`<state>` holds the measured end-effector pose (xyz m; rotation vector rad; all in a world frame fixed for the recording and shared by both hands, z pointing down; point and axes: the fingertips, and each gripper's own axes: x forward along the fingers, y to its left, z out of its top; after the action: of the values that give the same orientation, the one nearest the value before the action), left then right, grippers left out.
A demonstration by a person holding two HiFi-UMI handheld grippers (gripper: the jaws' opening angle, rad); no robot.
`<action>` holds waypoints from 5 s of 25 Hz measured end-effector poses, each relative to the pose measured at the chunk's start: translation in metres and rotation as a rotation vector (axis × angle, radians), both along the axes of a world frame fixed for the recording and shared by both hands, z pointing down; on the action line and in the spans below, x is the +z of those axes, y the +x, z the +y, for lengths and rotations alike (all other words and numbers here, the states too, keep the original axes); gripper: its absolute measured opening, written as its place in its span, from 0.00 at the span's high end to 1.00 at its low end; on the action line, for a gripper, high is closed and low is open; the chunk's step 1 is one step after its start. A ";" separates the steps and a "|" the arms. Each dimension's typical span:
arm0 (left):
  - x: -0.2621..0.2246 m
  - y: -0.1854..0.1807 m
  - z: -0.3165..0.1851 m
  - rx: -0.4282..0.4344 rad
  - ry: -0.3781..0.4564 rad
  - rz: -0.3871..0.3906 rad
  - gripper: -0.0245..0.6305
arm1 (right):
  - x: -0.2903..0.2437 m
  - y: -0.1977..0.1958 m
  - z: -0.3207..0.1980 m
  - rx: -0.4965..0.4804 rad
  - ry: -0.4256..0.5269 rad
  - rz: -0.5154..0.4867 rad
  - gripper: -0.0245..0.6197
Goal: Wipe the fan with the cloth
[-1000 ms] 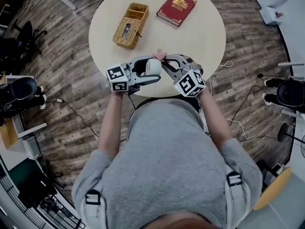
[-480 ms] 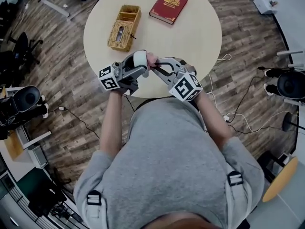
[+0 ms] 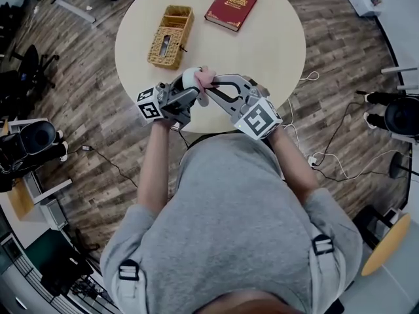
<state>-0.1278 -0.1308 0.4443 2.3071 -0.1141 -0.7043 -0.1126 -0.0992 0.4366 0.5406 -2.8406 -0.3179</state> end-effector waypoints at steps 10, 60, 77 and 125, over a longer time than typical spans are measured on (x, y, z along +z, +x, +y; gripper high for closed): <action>-0.014 -0.002 0.013 0.083 0.011 0.052 0.39 | 0.000 -0.001 -0.021 0.031 -0.029 -0.026 0.90; -0.018 0.001 -0.037 -0.089 -0.042 0.096 0.39 | 0.020 0.012 -0.010 0.008 -0.112 -0.051 0.90; -0.002 0.009 -0.057 -0.303 -0.046 -0.150 0.39 | 0.034 -0.016 -0.010 0.060 -0.054 0.044 0.90; -0.057 0.000 -0.026 -0.267 0.113 0.002 0.39 | -0.007 0.068 -0.074 0.382 -0.240 -0.444 0.91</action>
<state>-0.1281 -0.1571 0.3876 2.4251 -0.3966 -0.8651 -0.0441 -0.1728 0.4300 1.2003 -3.0219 0.2395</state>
